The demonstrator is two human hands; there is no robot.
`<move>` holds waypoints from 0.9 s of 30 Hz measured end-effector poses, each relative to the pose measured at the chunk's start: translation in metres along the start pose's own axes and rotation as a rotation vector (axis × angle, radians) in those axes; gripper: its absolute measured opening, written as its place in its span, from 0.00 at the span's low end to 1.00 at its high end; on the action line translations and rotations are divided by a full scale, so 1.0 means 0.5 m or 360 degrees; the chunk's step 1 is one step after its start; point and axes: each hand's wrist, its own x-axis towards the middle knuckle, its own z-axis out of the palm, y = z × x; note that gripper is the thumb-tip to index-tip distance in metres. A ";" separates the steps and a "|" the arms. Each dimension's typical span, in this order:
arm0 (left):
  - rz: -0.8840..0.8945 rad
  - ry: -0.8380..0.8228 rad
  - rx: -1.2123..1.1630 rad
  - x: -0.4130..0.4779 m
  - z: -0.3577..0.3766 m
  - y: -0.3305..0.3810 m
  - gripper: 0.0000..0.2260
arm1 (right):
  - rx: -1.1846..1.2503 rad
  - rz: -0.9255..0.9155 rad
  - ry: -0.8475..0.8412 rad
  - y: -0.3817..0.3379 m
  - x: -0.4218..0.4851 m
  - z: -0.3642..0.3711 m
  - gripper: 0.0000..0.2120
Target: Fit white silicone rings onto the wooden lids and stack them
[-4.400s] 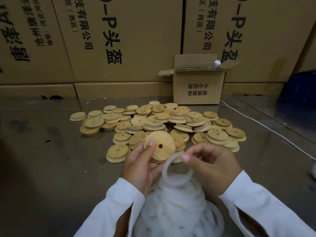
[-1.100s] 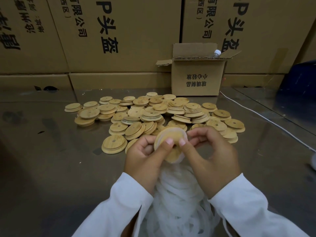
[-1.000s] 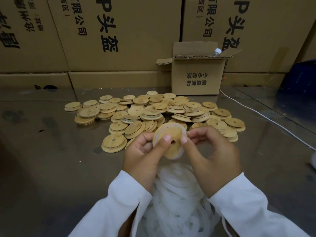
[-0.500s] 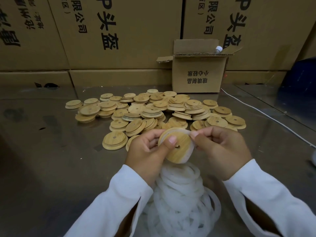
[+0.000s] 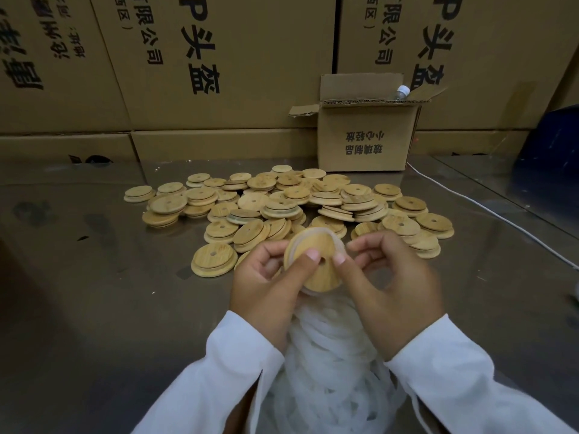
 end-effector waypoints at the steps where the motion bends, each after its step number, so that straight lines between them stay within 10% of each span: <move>1: 0.0001 0.0018 -0.0042 0.003 0.000 0.000 0.17 | -0.0015 -0.0038 0.0014 0.001 0.001 0.001 0.03; 9: 0.0062 -0.0119 0.0102 0.001 -0.001 -0.010 0.15 | -0.0070 -0.0198 0.0070 0.000 0.008 -0.011 0.06; 27: 0.0160 -0.0368 0.0334 0.006 -0.010 0.015 0.12 | 0.0272 0.0479 -0.0123 -0.008 0.031 -0.025 0.08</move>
